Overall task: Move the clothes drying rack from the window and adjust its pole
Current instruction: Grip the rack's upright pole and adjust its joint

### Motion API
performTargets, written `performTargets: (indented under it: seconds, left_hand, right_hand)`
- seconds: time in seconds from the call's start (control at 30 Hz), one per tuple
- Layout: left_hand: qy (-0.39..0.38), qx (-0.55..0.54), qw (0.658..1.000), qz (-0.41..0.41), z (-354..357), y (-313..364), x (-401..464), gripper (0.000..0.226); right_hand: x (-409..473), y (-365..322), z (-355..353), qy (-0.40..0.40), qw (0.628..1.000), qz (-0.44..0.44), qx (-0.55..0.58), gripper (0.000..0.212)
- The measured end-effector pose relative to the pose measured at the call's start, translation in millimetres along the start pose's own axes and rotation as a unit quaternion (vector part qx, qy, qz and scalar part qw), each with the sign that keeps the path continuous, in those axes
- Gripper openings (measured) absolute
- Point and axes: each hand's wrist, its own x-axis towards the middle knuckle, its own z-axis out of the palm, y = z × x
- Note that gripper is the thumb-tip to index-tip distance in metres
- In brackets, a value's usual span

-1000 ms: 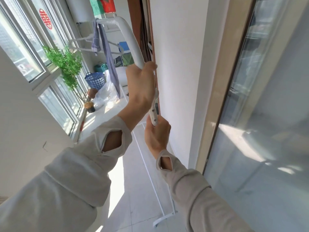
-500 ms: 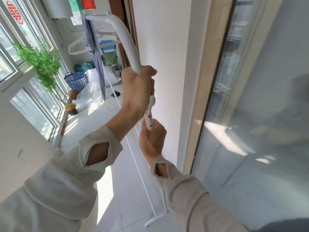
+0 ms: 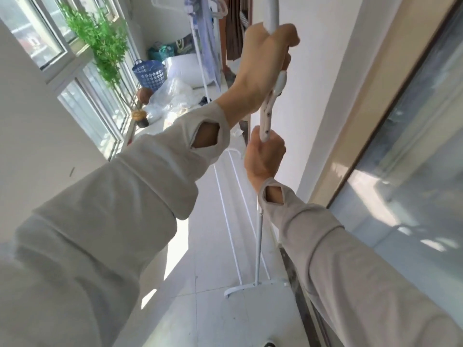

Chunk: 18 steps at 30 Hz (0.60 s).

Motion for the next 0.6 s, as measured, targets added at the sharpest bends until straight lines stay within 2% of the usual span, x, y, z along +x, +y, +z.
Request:
performTargets:
  seconds: [0.27,0.47,0.6]
  left_hand:
    - [0.015,0.003,1.000,-0.022,-23,-13,46,0.046]
    - [-0.004,-0.036,0.999,-0.010,-19,-29,72,0.063]
    - [-0.018,-0.060,0.998,-0.006,-16,-28,66,0.063]
  right_hand:
    - [22,6,46,-0.001,1.000,-0.020,-0.005,0.030]
    - [39,11,57,0.012,0.999,-0.031,0.001,0.020]
    - [34,12,52,0.019,1.000,-0.014,0.002,0.017]
